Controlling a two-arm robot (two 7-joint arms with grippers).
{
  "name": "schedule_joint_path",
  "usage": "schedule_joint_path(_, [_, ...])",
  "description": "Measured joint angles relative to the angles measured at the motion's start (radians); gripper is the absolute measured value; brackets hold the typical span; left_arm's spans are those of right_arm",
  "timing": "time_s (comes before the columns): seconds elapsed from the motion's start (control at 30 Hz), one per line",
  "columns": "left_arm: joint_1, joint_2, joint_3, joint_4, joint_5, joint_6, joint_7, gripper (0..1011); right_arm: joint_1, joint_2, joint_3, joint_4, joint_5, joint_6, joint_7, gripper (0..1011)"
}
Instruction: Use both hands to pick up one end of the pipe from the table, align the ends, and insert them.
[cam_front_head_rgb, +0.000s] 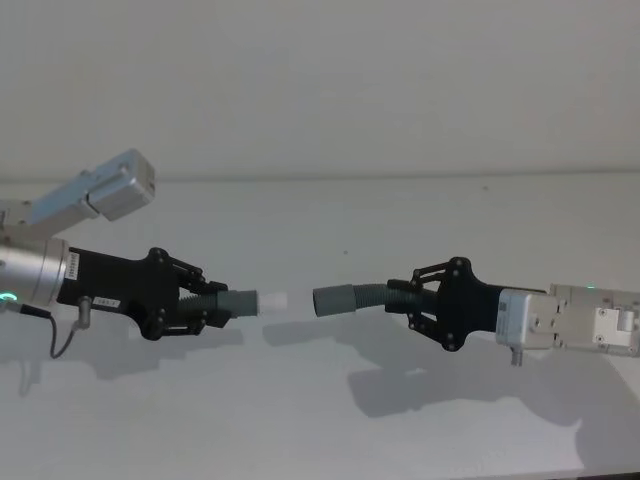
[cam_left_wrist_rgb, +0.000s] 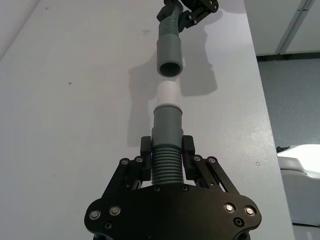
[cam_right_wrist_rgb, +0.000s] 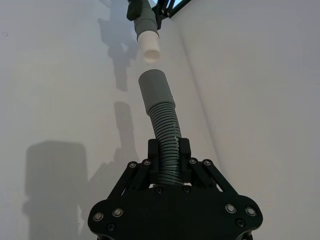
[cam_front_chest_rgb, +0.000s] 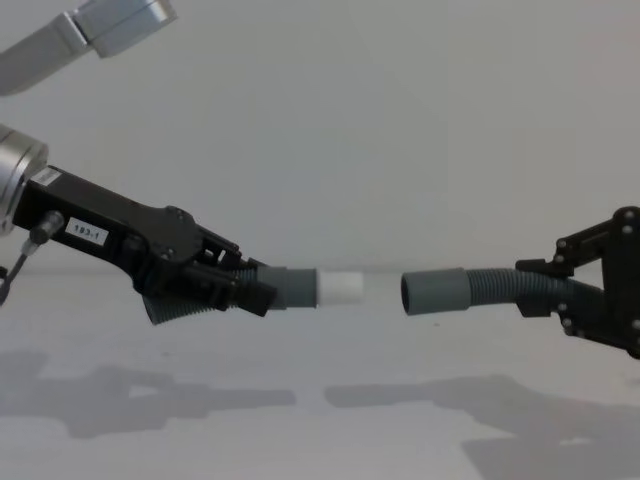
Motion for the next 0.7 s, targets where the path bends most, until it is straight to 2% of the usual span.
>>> schedule_joint_path(0.7, [-0.019, -0.023, 0.024, 0.023, -0.011, -0.011, 0.001, 327, 0.004, 0.002, -0.016, 0.003, 0.009, 0.003, -0.010, 211])
